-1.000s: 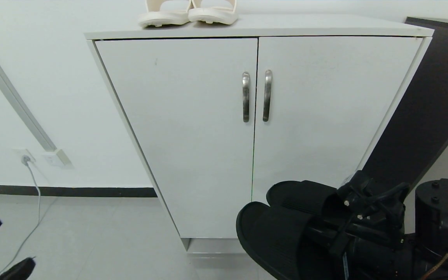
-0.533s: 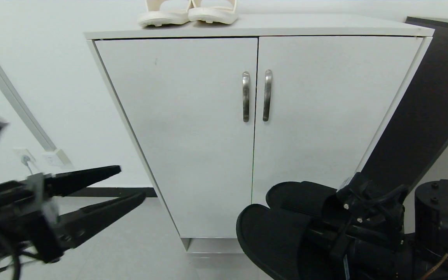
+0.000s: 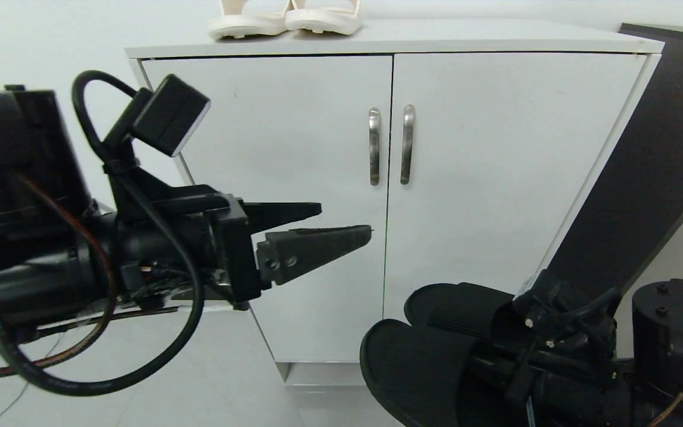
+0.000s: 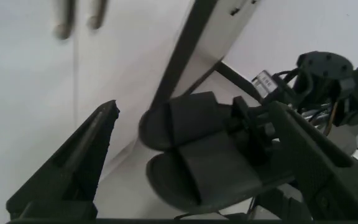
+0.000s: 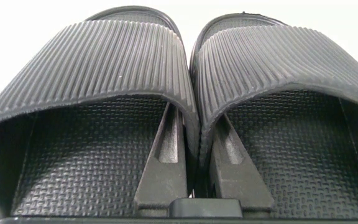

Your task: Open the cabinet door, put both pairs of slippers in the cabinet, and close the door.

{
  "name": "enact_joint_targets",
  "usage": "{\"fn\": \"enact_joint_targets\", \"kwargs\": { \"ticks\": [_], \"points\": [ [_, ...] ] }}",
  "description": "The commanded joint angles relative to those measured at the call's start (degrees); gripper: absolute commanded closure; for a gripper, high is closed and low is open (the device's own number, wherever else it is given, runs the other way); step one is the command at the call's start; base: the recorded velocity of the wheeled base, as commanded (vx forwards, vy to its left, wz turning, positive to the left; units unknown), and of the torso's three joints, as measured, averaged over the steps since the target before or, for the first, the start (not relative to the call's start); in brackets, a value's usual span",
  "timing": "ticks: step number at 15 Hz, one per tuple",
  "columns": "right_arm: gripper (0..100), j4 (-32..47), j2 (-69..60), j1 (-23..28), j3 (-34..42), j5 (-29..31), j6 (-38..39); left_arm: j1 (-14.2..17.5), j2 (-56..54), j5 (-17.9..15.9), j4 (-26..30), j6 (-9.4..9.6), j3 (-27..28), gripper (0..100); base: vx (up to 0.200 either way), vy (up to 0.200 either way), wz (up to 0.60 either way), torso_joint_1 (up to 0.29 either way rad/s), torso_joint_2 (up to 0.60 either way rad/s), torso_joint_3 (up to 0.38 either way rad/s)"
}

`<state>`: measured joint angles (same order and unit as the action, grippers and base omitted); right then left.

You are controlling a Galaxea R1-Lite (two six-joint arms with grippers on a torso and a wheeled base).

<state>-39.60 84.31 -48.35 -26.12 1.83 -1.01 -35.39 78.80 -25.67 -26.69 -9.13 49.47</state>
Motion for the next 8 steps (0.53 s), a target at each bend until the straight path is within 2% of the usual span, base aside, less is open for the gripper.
{"fn": "enact_joint_targets", "kwargs": {
  "ticks": [1, 3, 8],
  "points": [
    [100, -0.1, -0.1, -0.1, 0.0, -0.1, 0.1, -1.8, 5.0, 0.1, 0.0, -1.06, 4.8, 0, 0.000, 0.000, 0.00, 0.000, 0.00, 0.000],
    [100, 0.0, 0.1, 0.0, -0.1, -1.0, 0.1, -2.3, 8.3, 0.0, 0.0, -3.88, 9.2, 0, 0.000, 0.000, 0.00, 0.000, 0.00, 0.000],
    [100, -0.1, 0.7, 0.0, -0.1, -1.1, 0.1, -2.8, 15.9, 0.2, 0.6, -4.32, 18.6, 0, 0.000, 0.000, 0.00, 0.000, 0.00, 0.000]
  ]
}}
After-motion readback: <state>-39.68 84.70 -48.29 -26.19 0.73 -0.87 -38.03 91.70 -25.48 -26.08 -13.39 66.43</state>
